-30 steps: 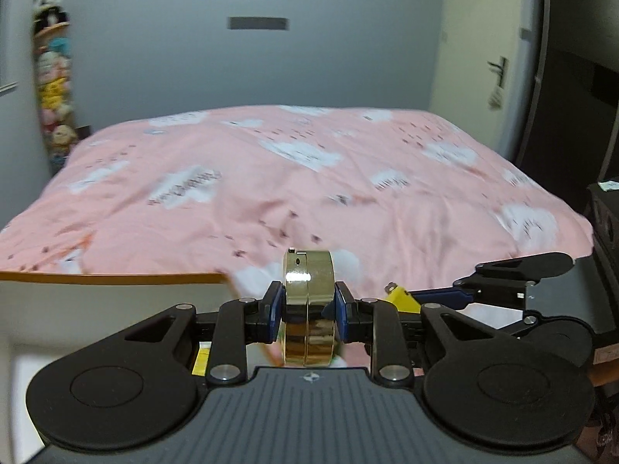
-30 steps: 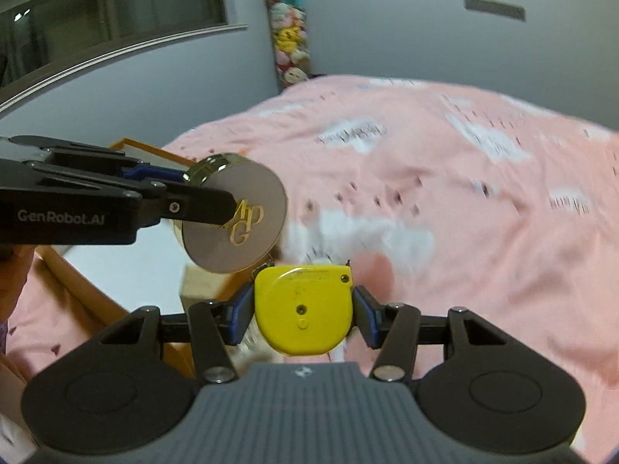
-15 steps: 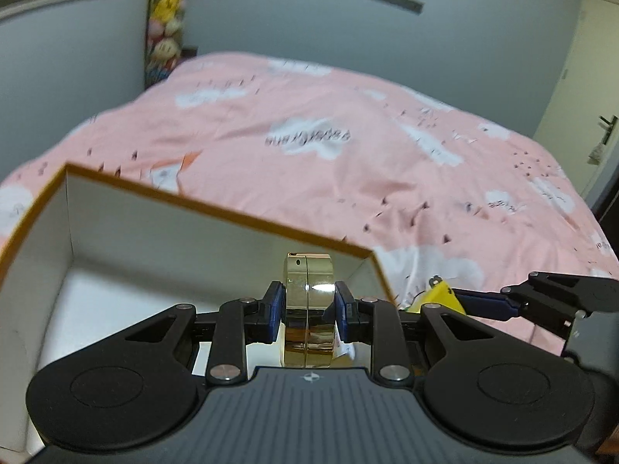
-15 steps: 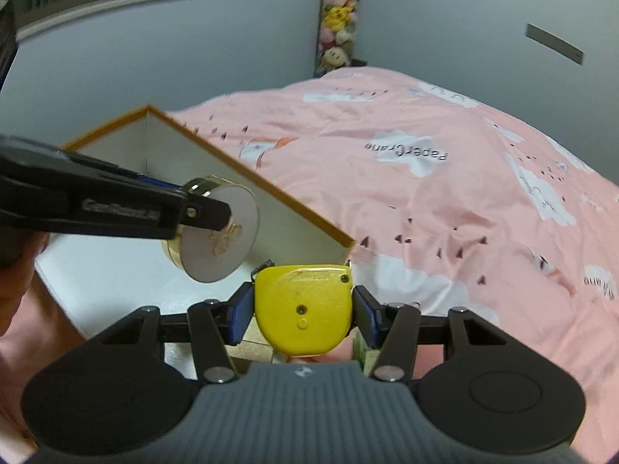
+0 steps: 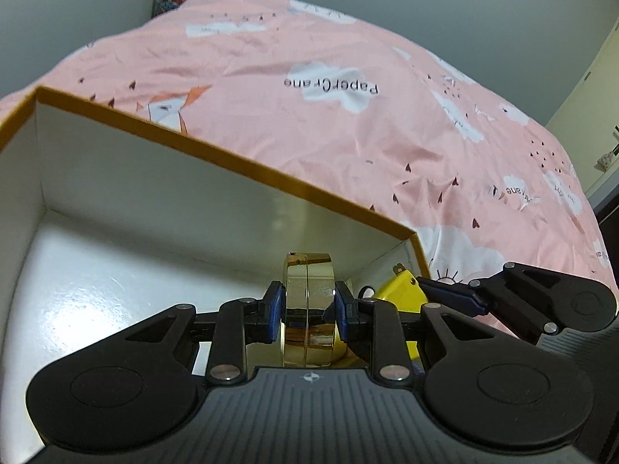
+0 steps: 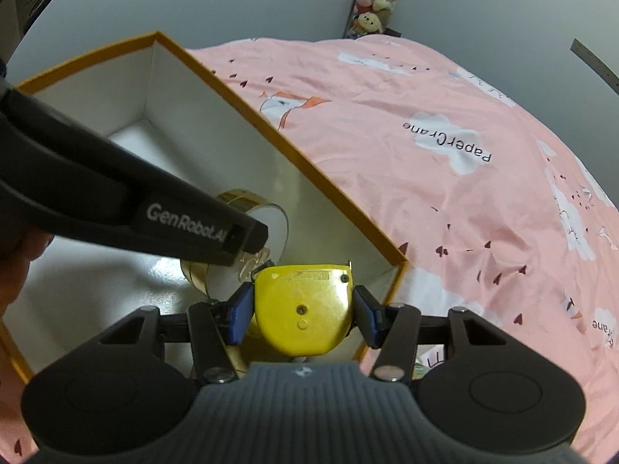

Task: Organize rigid objects
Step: 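Carry the compact and tape measure into the box with both grippers, then open the left gripper to drop the compact while the right gripper releases the tape measure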

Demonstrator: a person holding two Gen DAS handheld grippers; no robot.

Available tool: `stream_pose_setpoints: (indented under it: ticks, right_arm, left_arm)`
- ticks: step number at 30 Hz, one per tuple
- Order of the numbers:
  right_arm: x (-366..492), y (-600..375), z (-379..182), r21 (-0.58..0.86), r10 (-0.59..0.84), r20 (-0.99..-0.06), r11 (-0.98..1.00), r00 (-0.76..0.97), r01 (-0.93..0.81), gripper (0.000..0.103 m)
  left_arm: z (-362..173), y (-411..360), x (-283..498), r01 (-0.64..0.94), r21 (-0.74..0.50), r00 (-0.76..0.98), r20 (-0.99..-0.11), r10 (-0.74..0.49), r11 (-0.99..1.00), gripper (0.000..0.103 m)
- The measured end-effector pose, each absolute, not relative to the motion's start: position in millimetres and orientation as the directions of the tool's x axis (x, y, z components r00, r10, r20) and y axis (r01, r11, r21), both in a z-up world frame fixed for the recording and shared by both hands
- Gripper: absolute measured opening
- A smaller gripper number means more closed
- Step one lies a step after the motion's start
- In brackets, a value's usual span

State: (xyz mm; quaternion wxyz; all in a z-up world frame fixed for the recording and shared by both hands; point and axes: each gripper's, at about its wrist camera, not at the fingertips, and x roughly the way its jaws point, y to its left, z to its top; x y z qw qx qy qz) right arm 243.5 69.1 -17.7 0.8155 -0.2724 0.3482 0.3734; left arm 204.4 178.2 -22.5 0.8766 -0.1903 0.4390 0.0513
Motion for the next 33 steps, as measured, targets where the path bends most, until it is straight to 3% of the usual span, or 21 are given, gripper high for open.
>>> stream_pose_setpoints:
  ticks: [8,12,19,21,24,27,33]
  right_arm:
    - [249,74,-23,-0.198,0.391,-0.788,0.571,0.476,-0.797,0.054]
    - [248,75,-22,-0.196,0.391,-0.789,0.572,0.475,-0.796,0.054]
    - [247,79,-21,-0.202,0.393,-0.787,0.565,0.476,-0.800,0.054]
    - [249,81,-20,-0.202,0.395,-0.784,0.567,0.479,-0.798,0.054]
    - [251,86,-19,-0.197,0.397,-0.783,0.571,0.479,-0.797,0.054]
    - [255,92,-18,-0.188,0.400,-0.782,0.579,0.478,-0.793,0.054]
    - [264,104,-22,-0.156,0.388,-0.798,0.605,0.461,-0.781,0.053]
  left_arm:
    - [-32,169,214,-0.257,-0.194,0.528,-0.849,-0.031,0.947,0.030]
    - [-28,164,212,-0.244,-0.150,0.535,-0.845,0.004,0.958,0.040]
    - [-21,167,206,-0.272,-0.092,0.558,-0.826,0.079,0.958,0.043]
    - [-17,174,200,-0.279,-0.129,0.591,-0.804,0.064,0.951,0.044]
    - [-13,185,190,-0.302,-0.211,0.638,-0.769,0.033,0.930,0.053]
    - [-11,191,182,-0.342,-0.206,0.662,-0.745,0.079,0.917,0.053]
    - [-14,198,173,-0.323,-0.258,0.699,-0.714,0.046,0.910,0.053]
